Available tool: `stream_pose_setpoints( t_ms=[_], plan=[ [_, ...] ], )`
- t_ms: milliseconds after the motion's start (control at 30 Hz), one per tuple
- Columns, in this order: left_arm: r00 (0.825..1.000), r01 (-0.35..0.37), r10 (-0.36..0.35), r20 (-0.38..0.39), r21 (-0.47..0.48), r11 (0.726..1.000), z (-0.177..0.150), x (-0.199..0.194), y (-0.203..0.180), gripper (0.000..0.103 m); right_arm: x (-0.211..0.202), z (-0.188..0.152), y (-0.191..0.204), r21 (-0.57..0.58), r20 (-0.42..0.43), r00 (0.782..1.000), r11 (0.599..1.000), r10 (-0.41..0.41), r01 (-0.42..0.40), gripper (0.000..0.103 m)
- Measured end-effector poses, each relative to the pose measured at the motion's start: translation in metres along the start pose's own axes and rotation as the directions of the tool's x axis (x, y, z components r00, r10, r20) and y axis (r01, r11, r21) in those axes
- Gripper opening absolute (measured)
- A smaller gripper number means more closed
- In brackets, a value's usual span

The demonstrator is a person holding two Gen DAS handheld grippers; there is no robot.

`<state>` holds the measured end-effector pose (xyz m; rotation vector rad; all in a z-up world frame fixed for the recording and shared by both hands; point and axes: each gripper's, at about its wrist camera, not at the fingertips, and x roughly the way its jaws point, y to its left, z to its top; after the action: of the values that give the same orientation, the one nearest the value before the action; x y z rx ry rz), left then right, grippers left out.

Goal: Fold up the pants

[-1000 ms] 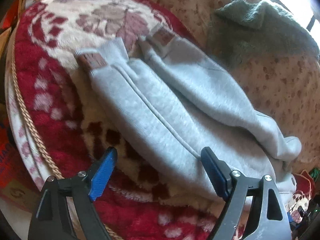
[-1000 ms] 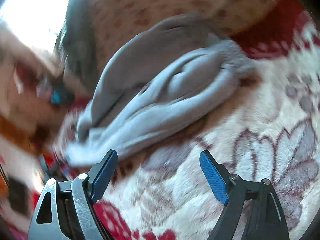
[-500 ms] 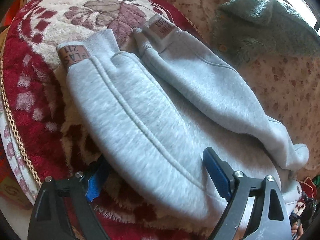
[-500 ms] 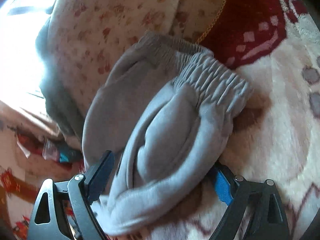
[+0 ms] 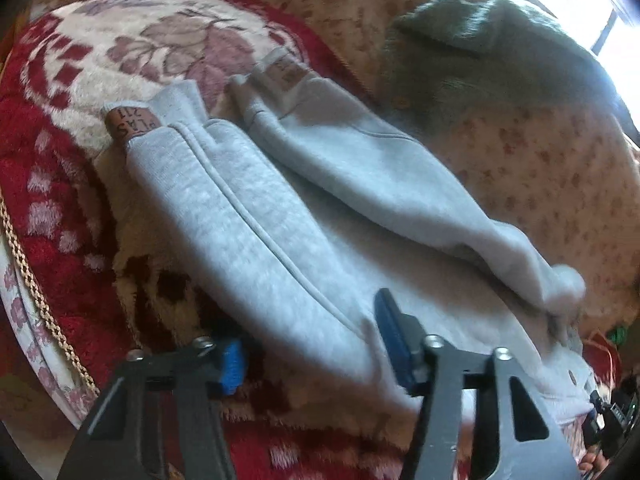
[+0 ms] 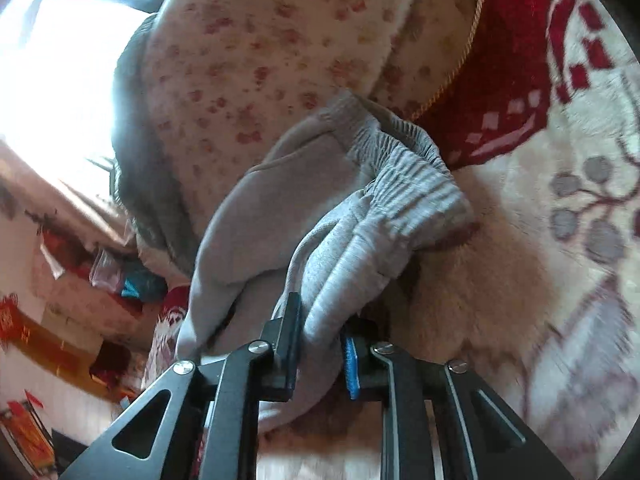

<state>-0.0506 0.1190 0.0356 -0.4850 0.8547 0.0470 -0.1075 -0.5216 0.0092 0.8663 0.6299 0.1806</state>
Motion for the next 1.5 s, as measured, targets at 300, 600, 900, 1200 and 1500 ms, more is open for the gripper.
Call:
stream_pose_setpoints(
  t_ms=[300, 600, 900, 1200, 1500],
  plan=[
    [0.998, 0.053, -0.053, 0.022, 0.006, 0.999, -0.007, -0.028, 0.006, 0.039, -0.048, -0.05, 0.015, -0.094, -0.037, 0.999, 0.996, 0.002, -0.006, 0.016],
    [0.998, 0.044, -0.042, 0.055, -0.043, 0.998, -0.01, -0.04, 0.019, 0.062, -0.053, -0.072, -0.015, 0.004, -0.098, 0.995, 1.0, 0.006, -0.006, 0.024],
    [0.998, 0.053, -0.05, 0.034, -0.098, 0.994, -0.012, -0.022, 0.013, 0.086, -0.045, -0.062, -0.024, 0.074, -0.033, 0.999, 0.997, 0.028, -0.025, 0.089],
    [0.996, 0.093, -0.094, 0.001, -0.139, 0.986, -0.011, 0.018, -0.002, 0.086, 0.0, -0.04, -0.048, 0.235, 0.018, 0.992, 0.963, 0.128, -0.129, 0.032],
    [0.985, 0.168, -0.168, -0.047, -0.007, 0.986, -0.019, 0.013, -0.02, 0.017, -0.049, -0.042, -0.036, 0.211, 0.066, 0.967, 0.944, 0.245, -0.254, 0.016]
  ],
)
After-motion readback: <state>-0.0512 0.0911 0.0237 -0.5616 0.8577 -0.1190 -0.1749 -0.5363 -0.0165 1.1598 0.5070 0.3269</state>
